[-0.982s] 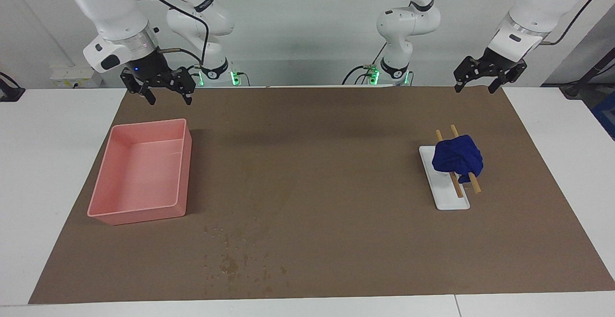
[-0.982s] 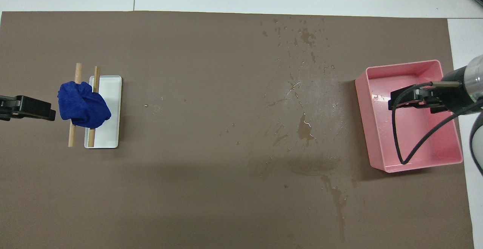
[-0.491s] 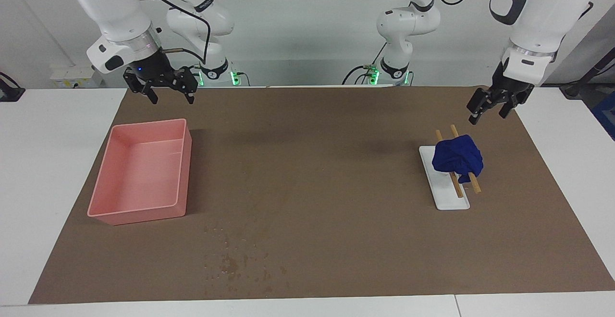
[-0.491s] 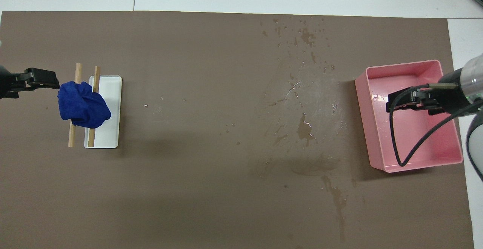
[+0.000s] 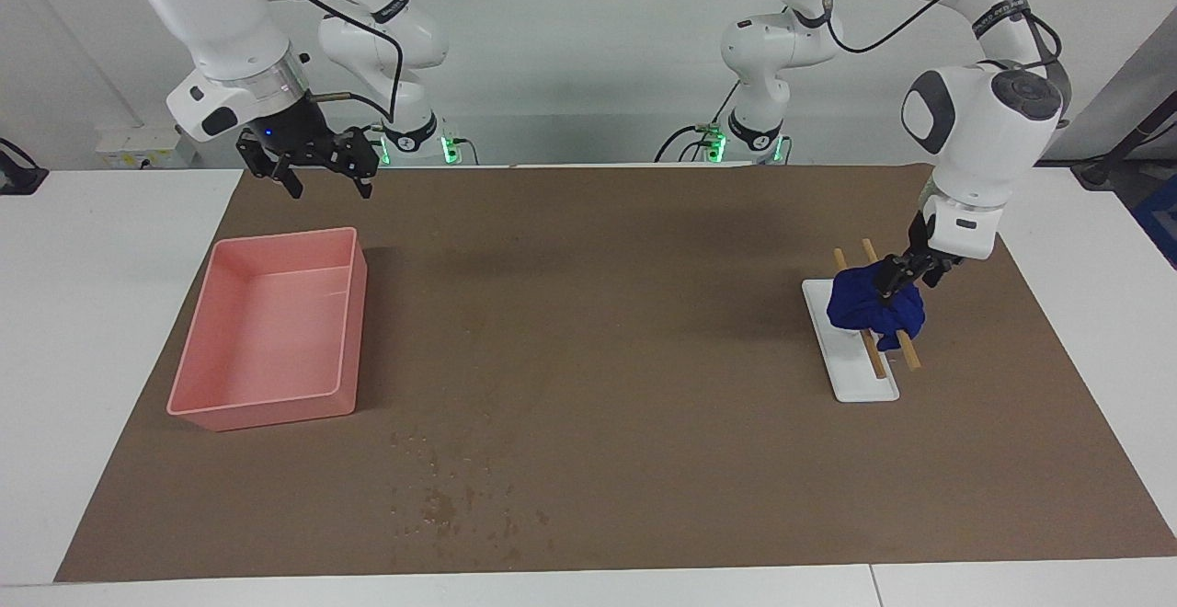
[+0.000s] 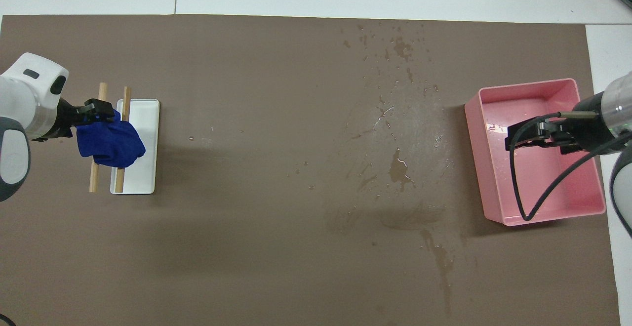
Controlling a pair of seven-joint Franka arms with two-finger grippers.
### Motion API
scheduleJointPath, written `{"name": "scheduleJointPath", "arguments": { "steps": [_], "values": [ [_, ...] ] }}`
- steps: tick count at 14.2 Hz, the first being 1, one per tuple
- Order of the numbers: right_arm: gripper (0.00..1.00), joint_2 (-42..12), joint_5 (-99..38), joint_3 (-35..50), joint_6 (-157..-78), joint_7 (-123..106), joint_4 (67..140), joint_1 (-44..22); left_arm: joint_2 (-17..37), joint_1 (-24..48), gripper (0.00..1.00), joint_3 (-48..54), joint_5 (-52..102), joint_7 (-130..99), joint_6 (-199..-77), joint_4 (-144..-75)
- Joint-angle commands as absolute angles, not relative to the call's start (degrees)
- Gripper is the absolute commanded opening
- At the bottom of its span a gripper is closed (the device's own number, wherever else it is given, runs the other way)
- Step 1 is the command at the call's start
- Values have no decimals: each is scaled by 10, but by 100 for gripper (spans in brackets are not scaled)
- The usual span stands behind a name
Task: Wipe water with towel using both arms
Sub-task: 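Grasp the blue cloth on the white tray with the left gripper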
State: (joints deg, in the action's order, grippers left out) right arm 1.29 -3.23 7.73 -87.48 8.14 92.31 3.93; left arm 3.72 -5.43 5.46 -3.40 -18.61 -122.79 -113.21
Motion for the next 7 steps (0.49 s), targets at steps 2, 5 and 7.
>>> {"name": "scheduleJointPath", "arguments": {
  "steps": [2,5,7],
  "values": [
    [100,18,-30,82,-866,73,926,41,15,-55,0,56,-49,-200,-1231,-1163],
    [100,19,-35,82,-868,85,925,40,22,-53,0,56,-49,-196,-1202,-1137],
    [100,20,-40,83,-868,123,927,40,34,-47,0,57,-49,-196,-1154,-1094]
  ]
}}
